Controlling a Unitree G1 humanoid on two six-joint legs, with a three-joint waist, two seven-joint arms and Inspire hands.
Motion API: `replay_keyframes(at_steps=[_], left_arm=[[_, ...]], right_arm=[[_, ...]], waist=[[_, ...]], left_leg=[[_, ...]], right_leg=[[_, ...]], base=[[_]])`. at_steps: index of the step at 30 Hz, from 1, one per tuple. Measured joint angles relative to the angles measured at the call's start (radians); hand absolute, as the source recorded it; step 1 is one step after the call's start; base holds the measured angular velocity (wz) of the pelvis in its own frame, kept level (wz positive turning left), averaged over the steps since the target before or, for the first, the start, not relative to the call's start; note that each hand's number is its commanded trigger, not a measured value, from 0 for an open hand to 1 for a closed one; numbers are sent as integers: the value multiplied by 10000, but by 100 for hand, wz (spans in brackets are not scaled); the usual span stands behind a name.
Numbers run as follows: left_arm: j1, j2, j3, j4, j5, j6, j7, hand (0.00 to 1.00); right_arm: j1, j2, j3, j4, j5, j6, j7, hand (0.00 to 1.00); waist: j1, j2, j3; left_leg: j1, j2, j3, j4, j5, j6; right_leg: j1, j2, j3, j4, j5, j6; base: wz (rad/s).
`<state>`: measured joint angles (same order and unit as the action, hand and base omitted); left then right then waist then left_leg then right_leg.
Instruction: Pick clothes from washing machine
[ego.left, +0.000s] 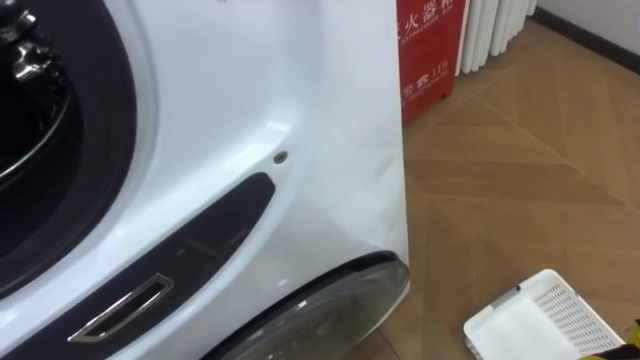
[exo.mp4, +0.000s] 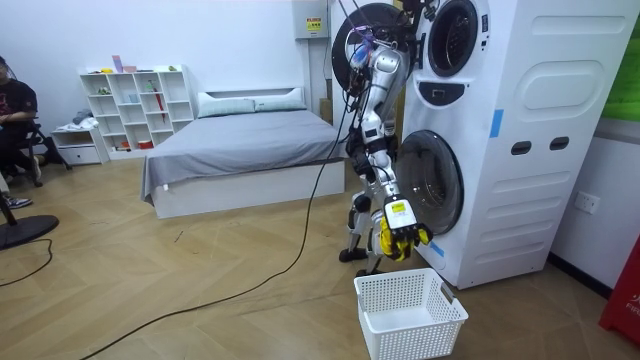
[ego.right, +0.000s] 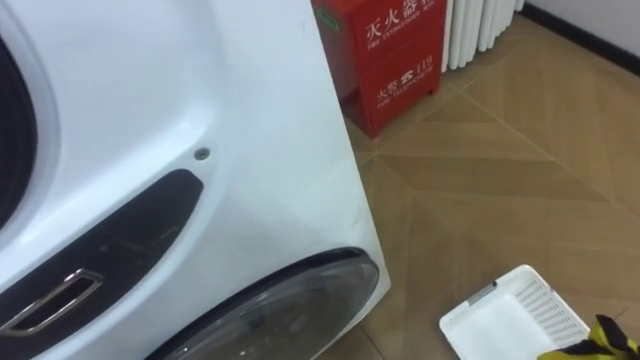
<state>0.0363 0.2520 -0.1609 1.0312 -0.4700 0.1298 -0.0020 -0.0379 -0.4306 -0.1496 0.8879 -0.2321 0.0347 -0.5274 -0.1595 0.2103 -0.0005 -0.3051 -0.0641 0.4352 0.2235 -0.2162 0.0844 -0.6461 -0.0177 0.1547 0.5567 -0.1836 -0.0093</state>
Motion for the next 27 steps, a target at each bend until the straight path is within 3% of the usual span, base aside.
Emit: replay_keyframes(at_steps=[2,3,5,6,8,17,27], left_arm=[[26,0,2,12,12,2,0,0],[26,1,9,11,13,5,0,0],[27,11,19,9,12,8,0,0],[28,10,17,9,12,11,0,0],[28,11,19,12,11,10,0,0],[360,19,15,14,-99,-63,-1,0],[377,21,30,90,-96,-138,-26,0]], right_arm=[[1,-7,0,-2,-102,0,-72,100],[-11,-40,0,-2,-132,0,-90,75],[-13,-78,0,-2,-131,1,-182,77],[-16,-128,0,-23,-130,2,-196,72],[-18,-229,0,-93,-131,2,-230,0],[-226,-360,-14,-316,-576,-20,-471,0],[-355,-395,-590,-382,-1291,-386,-1291,0]], waist=[[12,4,-2],[18,9,-5],[33,17,-10],[49,30,-12],[71,56,-11],[94,103,-35],[240,115,-44]], left_leg=[[-1,-2,27,1,0,0],[-12,-5,43,1,0,0],[-11,-3,41,-2,0,0],[-8,-3,38,-6,0,0],[-8,-2,36,-12,0,0],[-72,1,33,-2,0,0],[-330,24,14,155,2,3]], right_leg=[[-14,2,51,12,-10,3],[-33,2,57,16,-15,7],[-34,11,67,16,-19,8],[-34,14,68,17,-19,7],[-41,15,60,26,-20,4],[-96,4,13,39,-30,-11],[-311,-13,-18,109,-22,-30]], base=[[-2],[0],[0],[0],[0],[0],[2]])
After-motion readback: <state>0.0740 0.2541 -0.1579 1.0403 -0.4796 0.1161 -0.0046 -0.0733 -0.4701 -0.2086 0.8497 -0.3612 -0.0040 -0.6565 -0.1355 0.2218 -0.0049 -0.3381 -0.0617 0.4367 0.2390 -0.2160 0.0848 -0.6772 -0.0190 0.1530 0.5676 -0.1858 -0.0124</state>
